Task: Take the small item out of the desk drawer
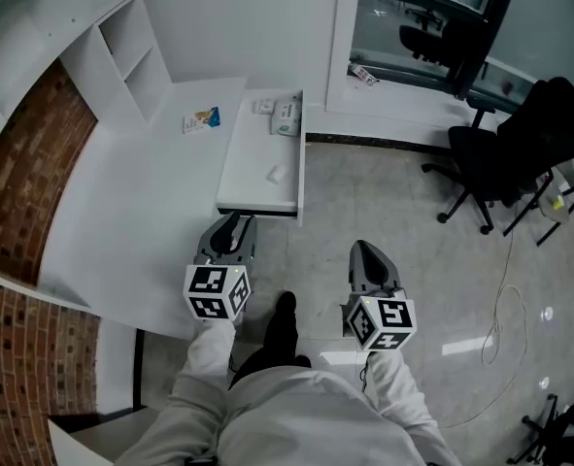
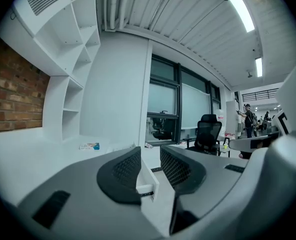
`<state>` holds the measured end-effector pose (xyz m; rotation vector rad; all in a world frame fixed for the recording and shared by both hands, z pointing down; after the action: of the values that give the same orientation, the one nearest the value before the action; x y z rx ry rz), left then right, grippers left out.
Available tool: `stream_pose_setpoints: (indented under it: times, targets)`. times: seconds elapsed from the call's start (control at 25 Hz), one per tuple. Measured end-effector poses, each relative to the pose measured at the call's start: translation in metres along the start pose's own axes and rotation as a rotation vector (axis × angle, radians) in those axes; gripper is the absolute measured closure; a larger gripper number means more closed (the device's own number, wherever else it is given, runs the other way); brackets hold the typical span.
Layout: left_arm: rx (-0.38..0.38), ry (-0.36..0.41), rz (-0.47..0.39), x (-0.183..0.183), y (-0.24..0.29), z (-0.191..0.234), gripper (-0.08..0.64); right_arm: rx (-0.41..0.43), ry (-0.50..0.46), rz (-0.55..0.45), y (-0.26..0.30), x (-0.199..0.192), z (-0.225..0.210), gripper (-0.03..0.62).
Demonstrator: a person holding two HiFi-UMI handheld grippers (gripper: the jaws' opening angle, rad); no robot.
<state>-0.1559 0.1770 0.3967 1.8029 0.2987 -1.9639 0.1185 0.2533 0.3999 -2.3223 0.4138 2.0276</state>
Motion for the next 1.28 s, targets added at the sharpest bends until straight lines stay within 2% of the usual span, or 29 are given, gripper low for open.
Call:
stream_pose_setpoints:
  times: [0.2,0.52,0.84,1.0,1.28]
  targets:
    - [0.0,-0.017,-0.006,0.008,0.044,0.024,0.383,-0.005,-0.006,0.007,0.049,0.009,-0.009,0.565]
    - [-0.018,-0.048,-0.008,0.022,0.113,0.069,0.335,-0.033,0.002,0.015,0.123,0.024,-0.018,0.565]
    - [-0.052,-0.056,-0.025,0.036,0.169,0.1,0.317,-0.052,-0.004,0.026,0.184,0.033,-0.016,0.565]
    - [-0.068,-0.049,-0.021,0.039,0.189,0.111,0.311,-0.062,-0.027,0.03,0.205,0.038,-0.01,0.565]
    - [-0.067,-0.074,-0.021,0.042,0.212,0.121,0.307,-0.085,-0.003,0.023,0.219,0.046,-0.011,0.565]
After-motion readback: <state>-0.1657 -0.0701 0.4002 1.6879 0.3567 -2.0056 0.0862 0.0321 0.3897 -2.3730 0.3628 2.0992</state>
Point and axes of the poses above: the fingertips, and each gripper's own axes: y forward along the fingers, z to its left, x out of its top, the point moved 9 cm from there along -y, backward along the fingers, and after that the axes turned 2 degrees about -y, right-handed, at the moved point
